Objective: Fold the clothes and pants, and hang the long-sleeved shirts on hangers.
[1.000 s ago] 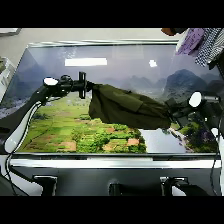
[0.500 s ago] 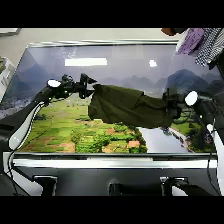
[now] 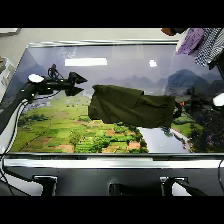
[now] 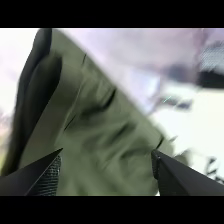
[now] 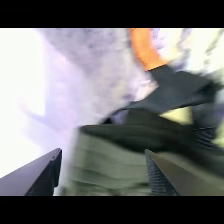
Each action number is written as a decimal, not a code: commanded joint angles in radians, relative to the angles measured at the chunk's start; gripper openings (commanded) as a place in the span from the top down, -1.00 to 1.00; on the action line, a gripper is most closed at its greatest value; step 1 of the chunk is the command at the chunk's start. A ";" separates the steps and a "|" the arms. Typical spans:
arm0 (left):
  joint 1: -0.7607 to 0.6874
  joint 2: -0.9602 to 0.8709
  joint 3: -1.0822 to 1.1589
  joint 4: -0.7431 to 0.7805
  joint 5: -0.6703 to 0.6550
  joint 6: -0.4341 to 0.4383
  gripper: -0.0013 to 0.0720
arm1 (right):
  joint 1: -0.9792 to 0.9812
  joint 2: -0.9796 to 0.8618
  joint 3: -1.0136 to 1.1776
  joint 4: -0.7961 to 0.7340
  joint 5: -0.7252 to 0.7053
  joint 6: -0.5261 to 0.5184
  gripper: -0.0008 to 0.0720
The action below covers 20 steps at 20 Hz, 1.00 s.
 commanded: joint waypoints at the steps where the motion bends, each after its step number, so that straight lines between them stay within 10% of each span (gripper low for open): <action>1: 0.014 0.079 -0.025 0.219 -0.158 0.000 -0.91 | -0.136 0.010 -0.001 0.167 0.269 -0.479 -0.71; 5: 0.016 0.217 -0.243 0.256 -0.096 0.001 -0.91 | -0.141 0.006 -0.087 0.171 0.402 -0.685 -0.72; 20: -0.060 0.303 -0.530 0.233 0.055 0.092 -0.90 | -0.141 -0.021 -0.287 0.327 0.092 -1.160 -0.77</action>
